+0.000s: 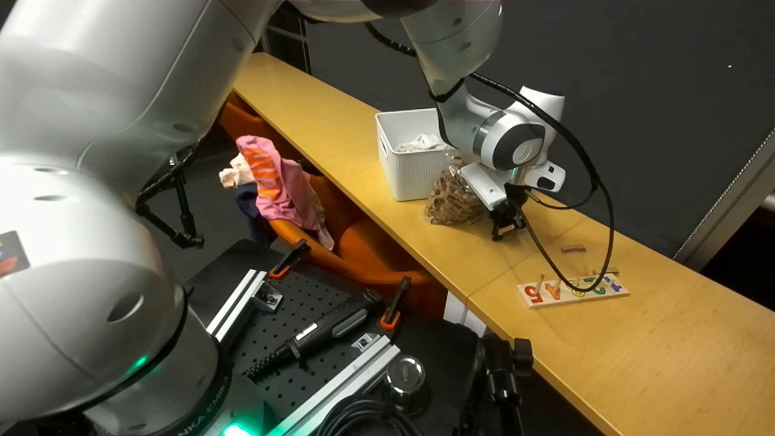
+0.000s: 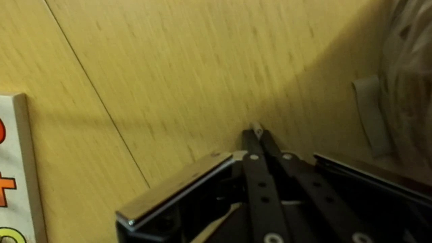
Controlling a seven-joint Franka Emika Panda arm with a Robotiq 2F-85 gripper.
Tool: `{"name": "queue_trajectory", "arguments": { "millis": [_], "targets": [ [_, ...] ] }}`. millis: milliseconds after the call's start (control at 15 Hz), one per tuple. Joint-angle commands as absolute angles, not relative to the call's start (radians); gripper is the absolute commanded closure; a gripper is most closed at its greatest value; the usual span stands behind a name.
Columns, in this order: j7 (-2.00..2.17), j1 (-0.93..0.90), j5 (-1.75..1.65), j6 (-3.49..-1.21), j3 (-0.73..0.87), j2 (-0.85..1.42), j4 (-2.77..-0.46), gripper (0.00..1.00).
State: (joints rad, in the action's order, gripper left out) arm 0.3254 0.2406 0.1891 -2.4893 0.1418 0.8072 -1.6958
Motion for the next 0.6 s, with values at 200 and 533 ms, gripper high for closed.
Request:
{"name": "queue_trajectory", "arguments": {
  "millis": [200, 533],
  "targets": [
    [0.340, 0.229, 0.212, -2.485, 0.163, 0.763, -1.727, 0.99],
    [0.391, 0.190, 0.188, -2.552, 0.223, 0.626, -1.869, 0.99]
  ]
}}
